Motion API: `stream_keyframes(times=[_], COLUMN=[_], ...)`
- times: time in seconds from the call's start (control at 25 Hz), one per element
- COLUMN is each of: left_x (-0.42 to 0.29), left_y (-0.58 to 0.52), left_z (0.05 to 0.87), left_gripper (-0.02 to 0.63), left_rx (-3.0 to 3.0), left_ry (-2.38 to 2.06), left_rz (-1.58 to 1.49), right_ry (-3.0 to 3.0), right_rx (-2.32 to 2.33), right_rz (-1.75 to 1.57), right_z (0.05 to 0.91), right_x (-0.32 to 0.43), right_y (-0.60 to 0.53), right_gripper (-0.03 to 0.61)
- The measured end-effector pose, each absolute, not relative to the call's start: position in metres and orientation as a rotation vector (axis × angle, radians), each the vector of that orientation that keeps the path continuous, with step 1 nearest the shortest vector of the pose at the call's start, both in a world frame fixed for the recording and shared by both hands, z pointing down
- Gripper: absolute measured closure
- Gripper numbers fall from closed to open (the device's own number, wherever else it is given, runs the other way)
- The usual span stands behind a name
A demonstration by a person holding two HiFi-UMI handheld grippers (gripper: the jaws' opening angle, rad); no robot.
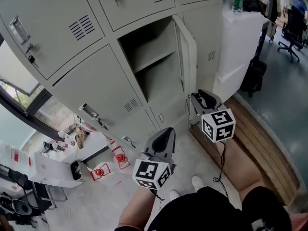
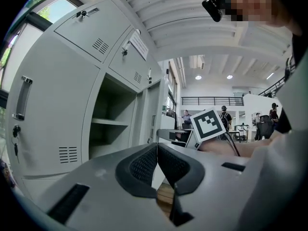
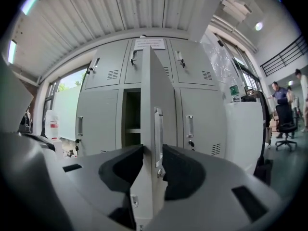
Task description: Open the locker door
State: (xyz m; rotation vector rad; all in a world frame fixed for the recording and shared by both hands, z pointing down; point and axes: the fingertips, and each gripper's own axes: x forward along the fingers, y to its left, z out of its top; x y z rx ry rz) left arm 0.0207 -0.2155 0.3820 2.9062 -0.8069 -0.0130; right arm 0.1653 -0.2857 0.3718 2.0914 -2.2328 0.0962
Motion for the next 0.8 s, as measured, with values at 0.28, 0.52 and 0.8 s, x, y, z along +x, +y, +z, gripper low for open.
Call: stream_keyframes(times=[0.28, 0.52, 0.8], left_x=[0.039, 0.057, 0.08], left_y=[-0.21, -0.21, -0.209], left_z=[0.382, 0.38, 0.375], left_gripper=[0.597, 0.597, 0.597], left_rx=[2.92, 2.93, 2.943], left_ry=[-0.735, -0.703, -0.679], left_rz=[-0.02, -0.027, -0.033], right_ry=[-2.131, -2.071, -2.016], right_rx=[2.171, 2.213, 2.264], right_rz=[0.074, 0.066, 0.067], right_z=[0.37, 0.37, 0.369], right_x=[0.198, 0.226, 0.264], right_y=[-0.272, -0.265, -0.262], right_gripper=[0.408, 0.42, 0.448])
